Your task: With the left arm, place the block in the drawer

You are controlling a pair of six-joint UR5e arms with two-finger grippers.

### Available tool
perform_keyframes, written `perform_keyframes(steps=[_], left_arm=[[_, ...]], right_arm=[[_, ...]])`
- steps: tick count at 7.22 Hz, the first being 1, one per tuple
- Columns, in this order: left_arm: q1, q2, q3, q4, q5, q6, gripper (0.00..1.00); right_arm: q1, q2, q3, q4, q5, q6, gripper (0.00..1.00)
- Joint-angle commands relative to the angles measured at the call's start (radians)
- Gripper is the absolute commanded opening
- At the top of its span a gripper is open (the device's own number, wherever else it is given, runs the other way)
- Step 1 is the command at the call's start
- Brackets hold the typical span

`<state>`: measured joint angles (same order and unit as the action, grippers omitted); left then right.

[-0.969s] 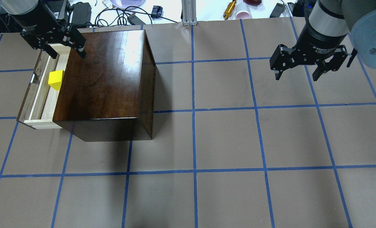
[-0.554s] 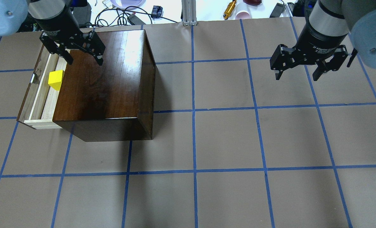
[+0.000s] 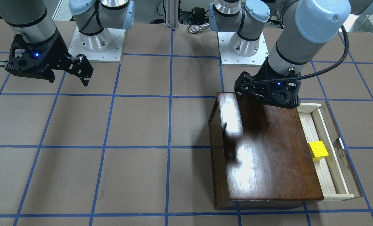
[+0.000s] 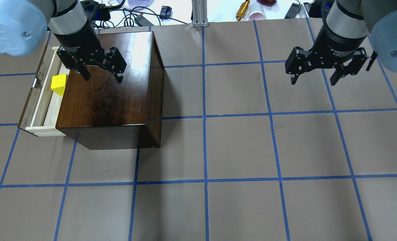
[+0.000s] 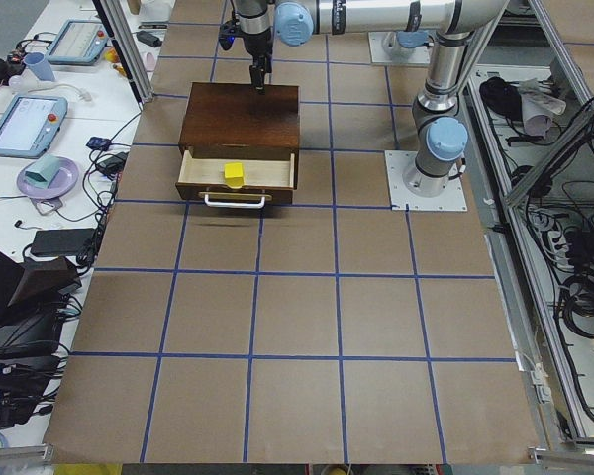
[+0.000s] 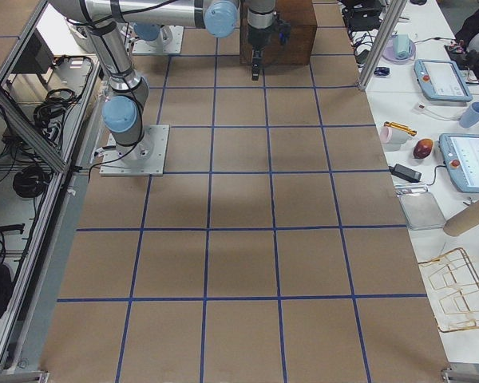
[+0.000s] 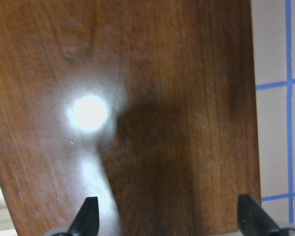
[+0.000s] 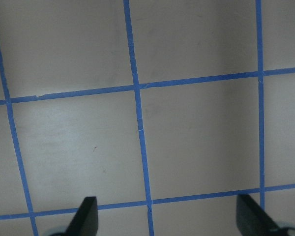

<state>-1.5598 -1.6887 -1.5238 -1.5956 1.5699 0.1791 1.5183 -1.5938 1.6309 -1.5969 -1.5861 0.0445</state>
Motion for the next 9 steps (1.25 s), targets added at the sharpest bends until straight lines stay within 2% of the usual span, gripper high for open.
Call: perform_keyframes(steps=[1,5,6,9], left_arm=[[-0.005,0.03,-0.036,0.0,0.001,-0.001,1.0],[0.006,0.055,-0.073,0.014,-0.001,-0.004,1.0],[0.006,0.056,-0.075,0.016,-0.002,-0.076,1.0],[0.006,0.06,-0.096,0.017,-0.002,-0.093,1.0]], right_arm=[[0.0,0.0,0.0,0.0,0.0,0.0,1.0],[0.0,0.0,0.0,0.0,0.0,0.0,1.0],[0.0,0.0,0.0,0.0,0.0,0.0,1.0],[0.0,0.0,0.001,0.0,0.0,0.0,1.0]])
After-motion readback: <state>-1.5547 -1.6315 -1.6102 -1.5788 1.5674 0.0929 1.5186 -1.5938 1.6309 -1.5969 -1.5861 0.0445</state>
